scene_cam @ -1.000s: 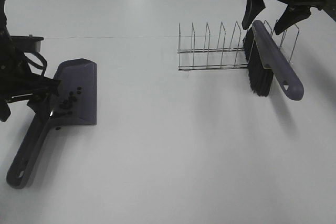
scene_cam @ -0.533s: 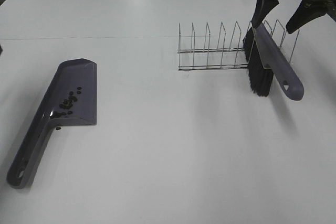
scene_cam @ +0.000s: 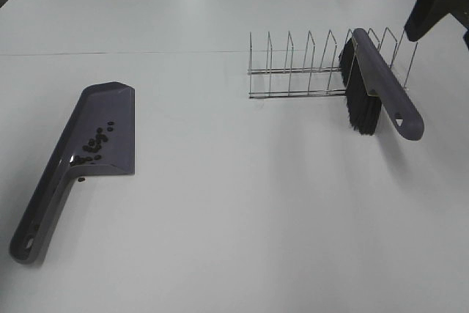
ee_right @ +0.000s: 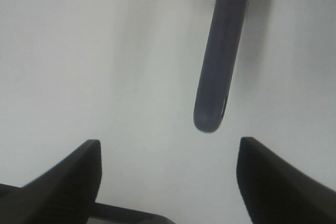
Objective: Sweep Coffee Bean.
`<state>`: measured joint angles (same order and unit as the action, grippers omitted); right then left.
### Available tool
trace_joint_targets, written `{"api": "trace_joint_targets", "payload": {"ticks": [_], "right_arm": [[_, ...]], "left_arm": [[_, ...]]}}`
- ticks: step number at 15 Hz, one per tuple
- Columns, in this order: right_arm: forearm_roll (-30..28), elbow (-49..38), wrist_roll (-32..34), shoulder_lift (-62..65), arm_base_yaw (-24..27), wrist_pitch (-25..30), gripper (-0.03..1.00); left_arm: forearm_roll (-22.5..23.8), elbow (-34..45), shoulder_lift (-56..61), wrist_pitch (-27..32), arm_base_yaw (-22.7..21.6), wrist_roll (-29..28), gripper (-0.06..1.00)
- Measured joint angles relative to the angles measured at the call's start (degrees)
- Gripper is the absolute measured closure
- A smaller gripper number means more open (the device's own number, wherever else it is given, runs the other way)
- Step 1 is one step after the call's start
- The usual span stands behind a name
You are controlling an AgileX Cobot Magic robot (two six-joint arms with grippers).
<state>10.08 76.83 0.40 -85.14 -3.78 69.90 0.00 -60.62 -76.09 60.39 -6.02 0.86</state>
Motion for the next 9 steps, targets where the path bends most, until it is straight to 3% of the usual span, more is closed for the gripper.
{"api": "trace_joint_targets", "payload": {"ticks": [5,9], "right_arm": [[0.0,-12.2,-0.4,19.1,0.0,0.2,0.33],[-1.0,-23.5,-0.4,38.2,0.0,0.2,0.33]], "left_arm": [[0.0,11.9,19.8,0.8,0.0,0.0,0.32],[0.0,20.5,41.7,5.2,0.0,-0.4,0.32]]}}
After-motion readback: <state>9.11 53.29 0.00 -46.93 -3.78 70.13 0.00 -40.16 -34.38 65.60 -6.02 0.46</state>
